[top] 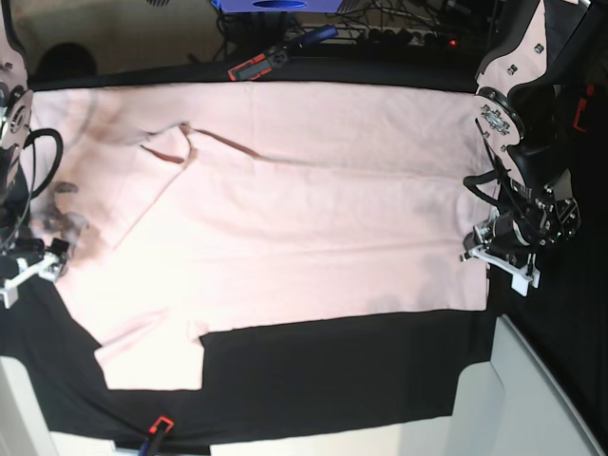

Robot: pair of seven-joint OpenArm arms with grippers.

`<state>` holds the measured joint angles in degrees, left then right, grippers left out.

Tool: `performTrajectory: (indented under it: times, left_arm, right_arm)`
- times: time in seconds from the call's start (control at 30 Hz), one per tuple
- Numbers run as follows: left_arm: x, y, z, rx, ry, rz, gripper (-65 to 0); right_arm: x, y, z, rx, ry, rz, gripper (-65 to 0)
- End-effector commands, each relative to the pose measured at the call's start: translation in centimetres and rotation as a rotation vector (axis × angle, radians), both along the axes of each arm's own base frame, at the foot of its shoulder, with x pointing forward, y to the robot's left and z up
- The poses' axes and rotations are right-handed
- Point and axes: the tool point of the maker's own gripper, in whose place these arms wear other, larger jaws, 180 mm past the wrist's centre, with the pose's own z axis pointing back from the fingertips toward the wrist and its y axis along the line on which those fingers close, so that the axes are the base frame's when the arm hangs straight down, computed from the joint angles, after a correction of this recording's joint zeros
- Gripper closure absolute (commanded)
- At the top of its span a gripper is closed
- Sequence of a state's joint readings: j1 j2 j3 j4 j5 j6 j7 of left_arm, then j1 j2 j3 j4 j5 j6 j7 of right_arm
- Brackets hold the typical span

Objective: Fold the T-shirt properly
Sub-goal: 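Lower both grippers and pinch the shirt's side edges at mid-length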

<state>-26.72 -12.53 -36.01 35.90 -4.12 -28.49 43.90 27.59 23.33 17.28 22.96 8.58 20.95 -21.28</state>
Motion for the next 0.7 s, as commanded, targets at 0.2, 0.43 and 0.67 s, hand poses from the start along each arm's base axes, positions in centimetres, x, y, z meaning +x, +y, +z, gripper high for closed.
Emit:
performTrajectory:
  times: [0.2, 0.43, 0.67]
  left_arm:
    - [0.9, 1.6, 1.4, 0.036, -0.034, 0.016, 0.0]
    - [0.9, 1.6, 1.4, 0.037, -0.035, 0.015, 0.0]
    - [0.9, 1.3, 1.3, 0.037, -0.033, 0.004, 0.0]
  right_arm:
    - [1.8, 3.7, 0.0, -0.038, 0.006, 0.153, -50.9]
    - [1.8, 4.5, -0.4, -0.028, 0.011, 0.164, -49.9]
    - [1.7, 4.3, -0.3, -0.034, 0.013, 0.166, -17.4]
